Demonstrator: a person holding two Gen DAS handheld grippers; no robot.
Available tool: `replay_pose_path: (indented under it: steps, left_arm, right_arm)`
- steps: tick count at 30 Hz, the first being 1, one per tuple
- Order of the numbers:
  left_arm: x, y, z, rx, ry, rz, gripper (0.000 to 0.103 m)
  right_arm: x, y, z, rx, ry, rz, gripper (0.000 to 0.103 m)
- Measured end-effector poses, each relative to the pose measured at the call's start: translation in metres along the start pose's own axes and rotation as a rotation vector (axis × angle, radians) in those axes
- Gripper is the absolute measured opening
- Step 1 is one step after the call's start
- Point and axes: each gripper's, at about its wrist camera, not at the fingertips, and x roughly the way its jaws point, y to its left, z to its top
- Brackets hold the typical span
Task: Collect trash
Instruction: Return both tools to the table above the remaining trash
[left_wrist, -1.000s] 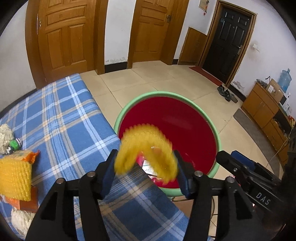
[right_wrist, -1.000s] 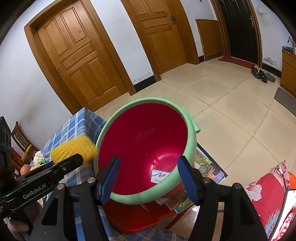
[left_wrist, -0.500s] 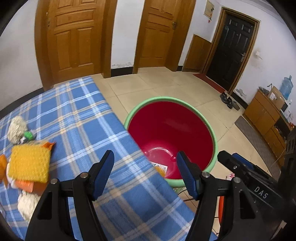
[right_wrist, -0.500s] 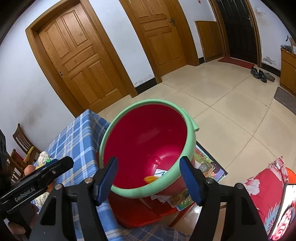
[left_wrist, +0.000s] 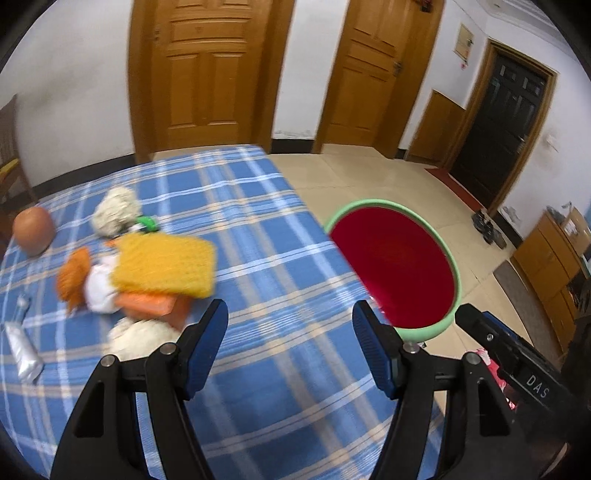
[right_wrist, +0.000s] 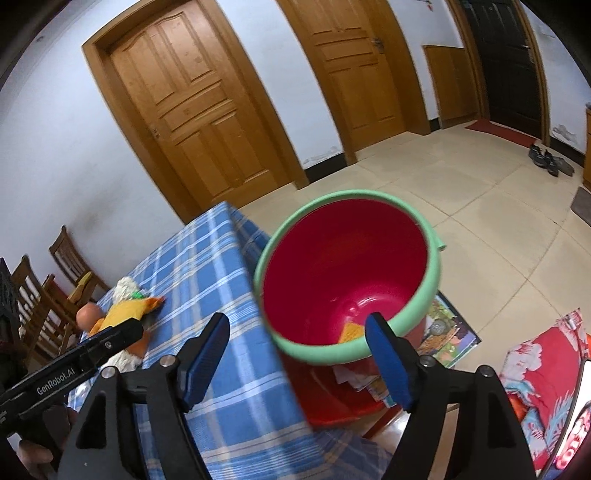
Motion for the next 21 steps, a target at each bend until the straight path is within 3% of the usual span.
replay_pose_path:
  steps: [21]
  left_arm:
    - [-0.057,0.127,-0.035,-0.227,-0.056,0.202,0.070]
  right_arm:
    - [0.012,0.091,-0.039,-0.144,0.072,0.095,0.093]
